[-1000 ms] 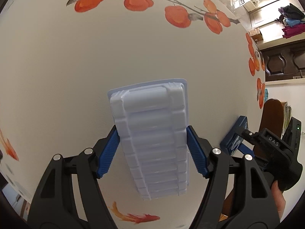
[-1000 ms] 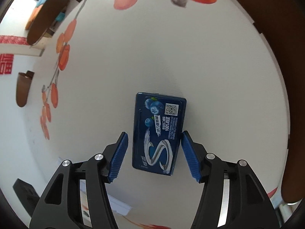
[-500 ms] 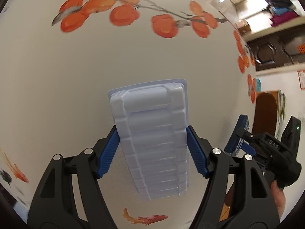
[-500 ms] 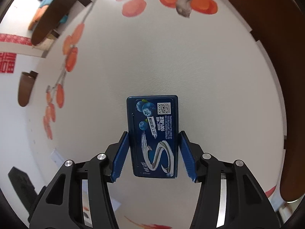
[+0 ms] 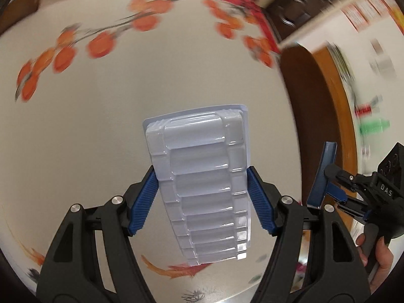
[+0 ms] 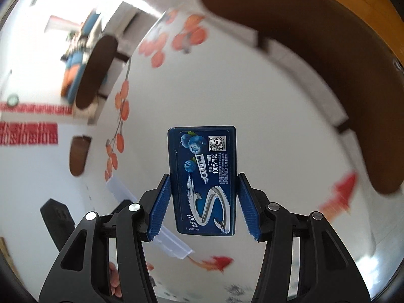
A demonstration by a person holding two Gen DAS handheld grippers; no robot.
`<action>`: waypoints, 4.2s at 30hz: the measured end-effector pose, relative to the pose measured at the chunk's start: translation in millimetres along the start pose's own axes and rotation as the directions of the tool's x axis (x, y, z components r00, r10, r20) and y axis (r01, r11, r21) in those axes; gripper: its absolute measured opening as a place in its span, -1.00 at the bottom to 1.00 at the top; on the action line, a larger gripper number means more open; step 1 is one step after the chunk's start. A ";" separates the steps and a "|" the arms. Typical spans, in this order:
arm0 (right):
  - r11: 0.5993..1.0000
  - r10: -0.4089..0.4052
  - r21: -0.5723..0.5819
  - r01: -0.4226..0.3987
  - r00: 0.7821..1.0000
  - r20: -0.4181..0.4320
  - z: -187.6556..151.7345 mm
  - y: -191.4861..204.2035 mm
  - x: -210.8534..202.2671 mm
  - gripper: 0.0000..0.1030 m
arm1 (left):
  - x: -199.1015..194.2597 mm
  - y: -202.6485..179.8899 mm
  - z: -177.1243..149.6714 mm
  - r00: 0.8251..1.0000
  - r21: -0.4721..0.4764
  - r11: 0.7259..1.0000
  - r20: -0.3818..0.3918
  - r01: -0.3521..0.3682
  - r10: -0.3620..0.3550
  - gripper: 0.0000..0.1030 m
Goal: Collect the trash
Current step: 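Lift the clear tray and gum box and carry them over the bin, then open both grippers over the grey bin to drop tray and gum box, then lower both grippers toward the clear tray lying on the floor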
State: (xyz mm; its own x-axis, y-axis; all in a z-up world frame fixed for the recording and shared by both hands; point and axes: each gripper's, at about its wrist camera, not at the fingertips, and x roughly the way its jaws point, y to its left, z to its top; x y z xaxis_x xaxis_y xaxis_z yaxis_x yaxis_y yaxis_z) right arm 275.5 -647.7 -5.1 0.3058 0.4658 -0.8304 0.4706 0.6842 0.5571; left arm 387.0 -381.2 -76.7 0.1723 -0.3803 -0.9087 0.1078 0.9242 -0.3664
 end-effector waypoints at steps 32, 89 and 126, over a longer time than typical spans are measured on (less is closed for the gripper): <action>0.723 -0.015 0.646 -0.244 0.930 0.368 -408.5 -481.1 -216.6 0.04 | 83.5 -353.0 -403.1 0.950 0.720 0.656 -0.311 0.226 0.014 0.30; 0.218 0.050 0.877 -0.428 0.902 0.428 -530.1 -666.6 119.9 0.34 | 436.3 -236.0 -562.0 0.807 0.859 0.433 -0.450 0.274 0.382 0.51; 0.549 0.151 0.762 -0.343 0.937 0.314 -419.4 -584.1 -16.1 0.34 | 302.4 -256.1 -469.6 0.866 0.755 0.619 -0.441 0.216 0.236 0.62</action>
State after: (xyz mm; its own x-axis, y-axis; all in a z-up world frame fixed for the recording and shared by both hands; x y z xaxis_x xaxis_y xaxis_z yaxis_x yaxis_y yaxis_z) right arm -351.4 -819.6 -312.9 0.6173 0.3639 -0.6975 0.7841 -0.2123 0.5832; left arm -48.4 -716.6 -351.7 -0.2573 -0.0959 -0.9616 0.8431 0.4639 -0.2719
